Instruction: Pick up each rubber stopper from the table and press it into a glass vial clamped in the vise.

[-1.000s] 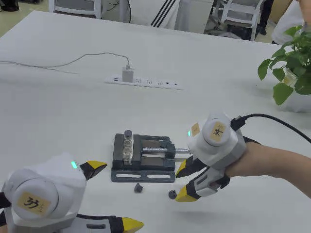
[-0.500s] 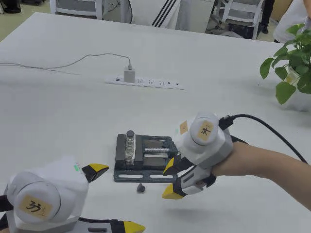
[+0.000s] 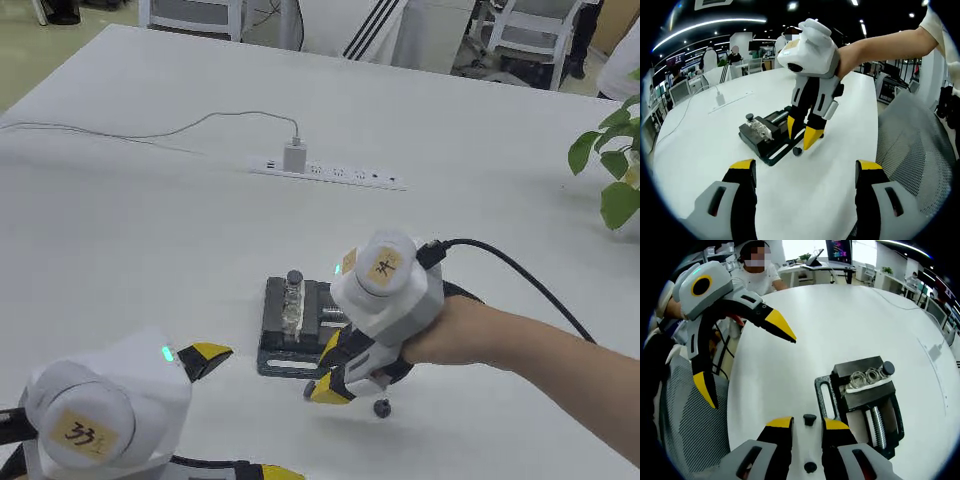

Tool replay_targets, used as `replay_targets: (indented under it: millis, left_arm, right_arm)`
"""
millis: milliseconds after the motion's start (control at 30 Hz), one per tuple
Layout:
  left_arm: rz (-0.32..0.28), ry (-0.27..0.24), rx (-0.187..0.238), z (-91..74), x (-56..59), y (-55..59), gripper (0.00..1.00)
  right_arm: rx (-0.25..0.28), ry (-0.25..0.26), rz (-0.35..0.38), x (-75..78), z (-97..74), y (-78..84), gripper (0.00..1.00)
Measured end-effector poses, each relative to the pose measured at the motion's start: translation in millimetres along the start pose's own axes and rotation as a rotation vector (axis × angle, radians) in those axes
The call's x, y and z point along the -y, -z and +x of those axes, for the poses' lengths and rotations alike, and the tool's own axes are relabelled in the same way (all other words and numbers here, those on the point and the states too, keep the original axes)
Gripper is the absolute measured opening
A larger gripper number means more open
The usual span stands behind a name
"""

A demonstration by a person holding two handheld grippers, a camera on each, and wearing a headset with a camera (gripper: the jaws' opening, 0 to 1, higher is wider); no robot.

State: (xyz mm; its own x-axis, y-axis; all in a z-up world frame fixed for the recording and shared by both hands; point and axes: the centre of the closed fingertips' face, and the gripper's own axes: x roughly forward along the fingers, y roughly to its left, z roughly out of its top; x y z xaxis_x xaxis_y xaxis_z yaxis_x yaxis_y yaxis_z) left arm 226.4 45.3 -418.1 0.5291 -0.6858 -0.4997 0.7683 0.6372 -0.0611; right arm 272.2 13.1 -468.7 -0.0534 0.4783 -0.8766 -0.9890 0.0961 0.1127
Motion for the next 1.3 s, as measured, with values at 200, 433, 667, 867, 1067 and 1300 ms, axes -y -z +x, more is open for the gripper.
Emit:
replay_targets:
  millis: [200,433,667,867,1067,1300]
  left_arm:
    - [-0.014,-0.013,0.002,-4.3,-2.8,3.1,0.80]
    - [-0.028,-0.025,0.002,-8.4,-5.5,8.4,0.80]
    - [-0.041,-0.035,0.002,-10.9,-7.3,13.0,0.79]
    - [-0.044,-0.033,0.002,-11.0,-6.1,13.4,0.79]
    - [-0.046,-0.031,0.007,-10.3,-5.2,12.6,0.79]
    - [-0.051,-0.037,0.012,-12.1,-7.1,12.5,0.79]
  right_arm:
    - [-0.032,-0.001,0.004,2.1,9.1,2.8,0.14]
    - [-0.055,-0.014,0.014,3.0,18.5,6.5,0.12]
    - [-0.063,-0.020,0.011,1.3,22.9,4.9,0.10]
    - [-0.072,-0.022,0.007,1.5,24.1,3.3,0.09]
    - [-0.091,-0.016,-0.021,0.8,26.4,2.2,0.08]
    - [-0.086,-0.021,0.012,2.3,25.7,3.3,0.07]
